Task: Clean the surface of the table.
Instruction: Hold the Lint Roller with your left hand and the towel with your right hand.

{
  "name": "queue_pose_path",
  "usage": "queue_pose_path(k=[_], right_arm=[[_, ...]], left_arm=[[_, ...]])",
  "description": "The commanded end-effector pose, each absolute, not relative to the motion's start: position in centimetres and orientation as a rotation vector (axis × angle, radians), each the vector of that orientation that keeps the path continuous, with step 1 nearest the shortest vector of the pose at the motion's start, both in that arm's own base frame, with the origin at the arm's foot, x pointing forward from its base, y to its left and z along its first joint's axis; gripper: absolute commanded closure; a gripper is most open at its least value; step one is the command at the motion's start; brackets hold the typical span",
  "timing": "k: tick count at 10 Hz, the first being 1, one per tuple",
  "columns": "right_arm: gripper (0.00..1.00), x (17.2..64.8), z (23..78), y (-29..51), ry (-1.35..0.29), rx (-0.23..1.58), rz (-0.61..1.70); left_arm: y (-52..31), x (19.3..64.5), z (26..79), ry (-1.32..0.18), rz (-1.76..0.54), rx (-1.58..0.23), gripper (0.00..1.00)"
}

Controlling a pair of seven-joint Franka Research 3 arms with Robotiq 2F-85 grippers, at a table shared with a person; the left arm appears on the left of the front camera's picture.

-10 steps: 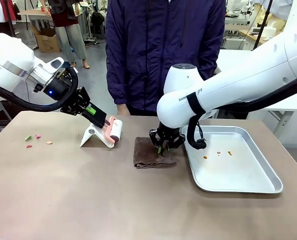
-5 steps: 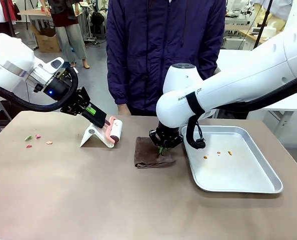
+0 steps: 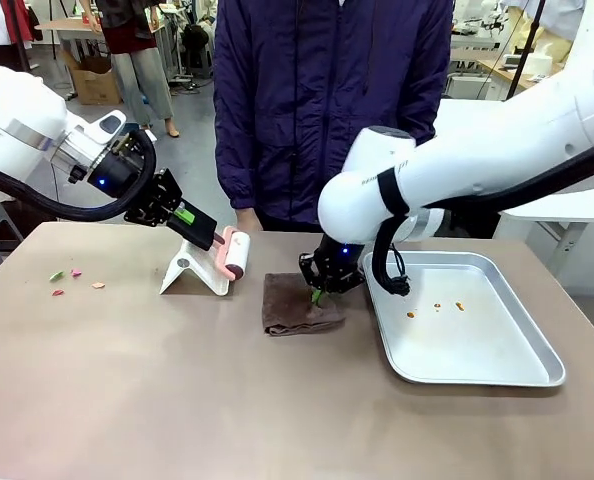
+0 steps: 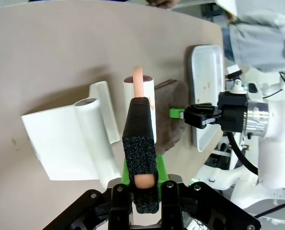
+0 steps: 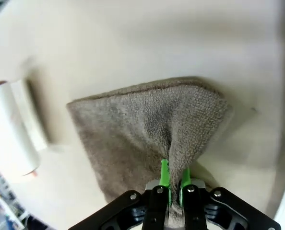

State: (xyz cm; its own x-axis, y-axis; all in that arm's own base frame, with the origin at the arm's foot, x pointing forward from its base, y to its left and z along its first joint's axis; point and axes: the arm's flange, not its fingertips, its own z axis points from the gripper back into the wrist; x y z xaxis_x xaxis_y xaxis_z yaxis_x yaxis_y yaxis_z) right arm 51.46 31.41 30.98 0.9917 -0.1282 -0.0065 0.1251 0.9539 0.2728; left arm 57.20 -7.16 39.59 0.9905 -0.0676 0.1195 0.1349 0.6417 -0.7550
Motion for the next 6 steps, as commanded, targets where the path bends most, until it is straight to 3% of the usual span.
queue_pose_path(k=[1,6], right_arm=[[1.0,50.0,31.5,27.5,0.033,0.559,-0.087],[1.0,46.6,33.9,21.9,0.059,1.063,0.045]], left_arm=[[-6.8,56.6,40.4,-0.104,-0.139,-0.981,1.0],[-1.1,54.8,43.3,-0.076,-0.117,-1.214,0.97]])
